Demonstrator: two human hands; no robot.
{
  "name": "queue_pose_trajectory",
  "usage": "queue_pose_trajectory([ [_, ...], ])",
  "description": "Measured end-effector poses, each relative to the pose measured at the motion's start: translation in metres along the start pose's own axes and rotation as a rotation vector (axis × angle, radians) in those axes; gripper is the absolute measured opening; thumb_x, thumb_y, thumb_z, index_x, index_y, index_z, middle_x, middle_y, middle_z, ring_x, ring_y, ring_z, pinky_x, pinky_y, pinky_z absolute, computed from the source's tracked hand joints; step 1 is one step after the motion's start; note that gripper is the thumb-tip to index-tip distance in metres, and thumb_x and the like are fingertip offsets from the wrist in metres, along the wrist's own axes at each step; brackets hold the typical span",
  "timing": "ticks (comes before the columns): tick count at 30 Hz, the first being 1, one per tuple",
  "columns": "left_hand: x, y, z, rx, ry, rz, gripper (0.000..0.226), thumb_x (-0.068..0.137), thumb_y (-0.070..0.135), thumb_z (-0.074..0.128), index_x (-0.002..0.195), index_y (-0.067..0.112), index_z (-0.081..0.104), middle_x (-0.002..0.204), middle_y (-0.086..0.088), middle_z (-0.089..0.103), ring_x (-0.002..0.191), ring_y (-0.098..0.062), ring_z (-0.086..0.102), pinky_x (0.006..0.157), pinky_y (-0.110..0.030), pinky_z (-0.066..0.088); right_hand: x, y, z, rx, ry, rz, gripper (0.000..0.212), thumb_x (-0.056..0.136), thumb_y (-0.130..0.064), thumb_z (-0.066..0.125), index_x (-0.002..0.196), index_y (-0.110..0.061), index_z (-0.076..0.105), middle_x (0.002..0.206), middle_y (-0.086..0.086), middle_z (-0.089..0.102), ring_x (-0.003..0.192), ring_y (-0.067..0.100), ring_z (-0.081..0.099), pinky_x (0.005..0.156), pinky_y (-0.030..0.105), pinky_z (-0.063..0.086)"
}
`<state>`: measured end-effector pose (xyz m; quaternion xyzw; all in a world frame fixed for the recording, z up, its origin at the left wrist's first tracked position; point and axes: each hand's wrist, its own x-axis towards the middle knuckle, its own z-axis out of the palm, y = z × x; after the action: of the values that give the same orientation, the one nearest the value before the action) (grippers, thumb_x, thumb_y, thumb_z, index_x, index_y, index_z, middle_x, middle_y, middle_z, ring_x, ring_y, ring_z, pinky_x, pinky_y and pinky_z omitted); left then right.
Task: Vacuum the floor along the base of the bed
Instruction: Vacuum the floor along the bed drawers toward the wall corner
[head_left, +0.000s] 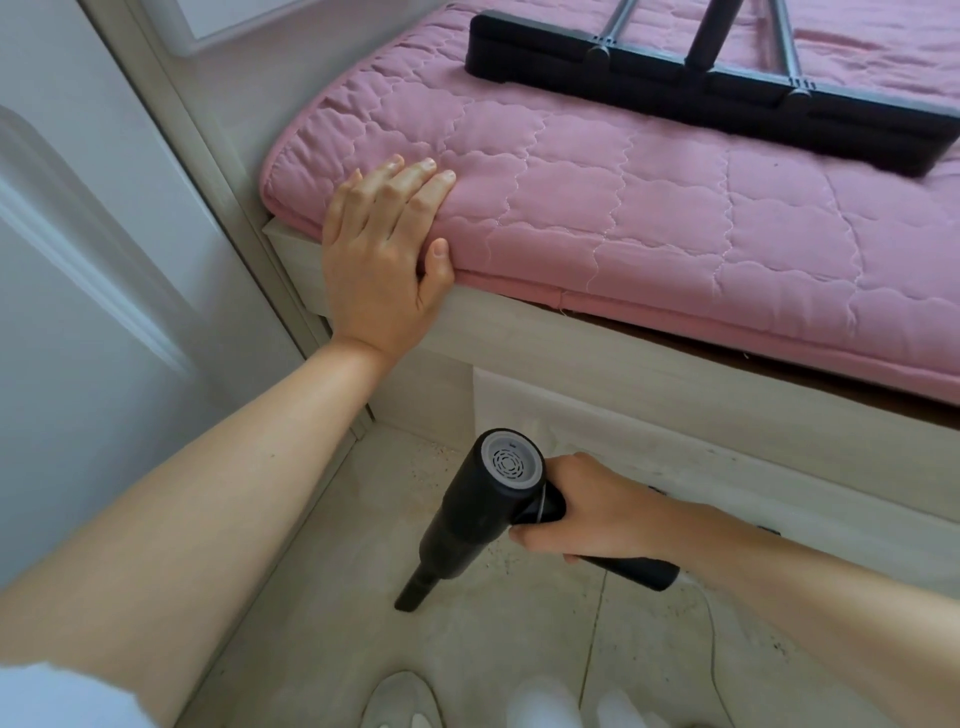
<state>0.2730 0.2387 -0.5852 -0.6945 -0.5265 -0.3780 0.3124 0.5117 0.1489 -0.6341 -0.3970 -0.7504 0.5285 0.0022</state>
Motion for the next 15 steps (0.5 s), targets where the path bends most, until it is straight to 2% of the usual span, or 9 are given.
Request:
queue_pose_trajectory([
  [3, 0.000, 0.000, 0.002, -0.001, 0.009, 0.001, 0.055, 0.100, 0.037, 0.021, 0.132, 0.014, 0.059, 0.136, -0.004, 0.058, 0.129, -0.027, 0.051, 0.107, -0.049, 0.035, -0.002, 0.001, -0.004, -0.043, 0.002, 0.004, 0.021, 0.082, -0.026, 0.067, 0.102, -0.028, 0.061, 0.078, -0.003, 0.066, 0.055, 0.002, 0.062, 0.053, 0.019, 0.051],
  [5, 0.000, 0.000, 0.002, -0.001, 0.015, 0.002, 0.055, 0.100, 0.037, 0.021, 0.132, 0.013, 0.059, 0.136, -0.004, 0.059, 0.128, -0.028, 0.051, 0.107, -0.049, 0.036, -0.002, 0.004, -0.005, -0.041, 0.033, -0.014, 0.025, 0.082, -0.029, 0.068, 0.105, -0.027, 0.060, 0.082, -0.004, 0.067, 0.061, 0.003, 0.064, 0.054, 0.019, 0.051],
  [7, 0.000, -0.001, 0.002, 0.002, 0.018, 0.003, 0.055, 0.100, 0.037, 0.021, 0.132, 0.013, 0.059, 0.135, -0.005, 0.059, 0.128, -0.028, 0.051, 0.106, -0.050, 0.036, -0.001, 0.008, -0.005, -0.060, 0.085, -0.033, 0.028, 0.081, -0.035, 0.070, 0.106, -0.031, 0.058, 0.089, -0.005, 0.068, 0.068, 0.004, 0.066, 0.057, 0.016, 0.051],
  [9, 0.000, -0.001, 0.003, 0.005, 0.019, 0.006, 0.056, 0.100, 0.037, 0.020, 0.132, 0.013, 0.059, 0.135, -0.005, 0.059, 0.128, -0.028, 0.051, 0.106, -0.050, 0.036, 0.002, 0.011, -0.005, -0.110, 0.144, -0.047, 0.028, 0.081, -0.039, 0.070, 0.104, -0.038, 0.053, 0.090, -0.010, 0.068, 0.069, -0.004, 0.063, 0.060, 0.013, 0.049],
  [13, 0.000, -0.001, 0.003, 0.005, 0.018, 0.007, 0.055, 0.100, 0.037, 0.021, 0.132, 0.013, 0.059, 0.135, -0.005, 0.058, 0.128, -0.028, 0.051, 0.106, -0.050, 0.036, 0.005, 0.015, -0.002, -0.186, 0.263, -0.058, 0.037, 0.080, -0.045, 0.068, 0.112, -0.034, 0.054, 0.091, -0.017, 0.066, 0.080, -0.001, 0.063, 0.075, 0.022, 0.054],
  [15, 0.000, -0.001, 0.003, 0.011, 0.021, 0.009, 0.054, 0.100, 0.036, 0.022, 0.132, 0.013, 0.059, 0.135, -0.005, 0.059, 0.128, -0.028, 0.051, 0.106, -0.050, 0.036, 0.007, 0.016, -0.001, -0.204, 0.293, -0.071, 0.042, 0.080, -0.048, 0.068, 0.117, -0.033, 0.053, 0.091, -0.021, 0.064, 0.084, 0.000, 0.062, 0.078, 0.022, 0.053],
])
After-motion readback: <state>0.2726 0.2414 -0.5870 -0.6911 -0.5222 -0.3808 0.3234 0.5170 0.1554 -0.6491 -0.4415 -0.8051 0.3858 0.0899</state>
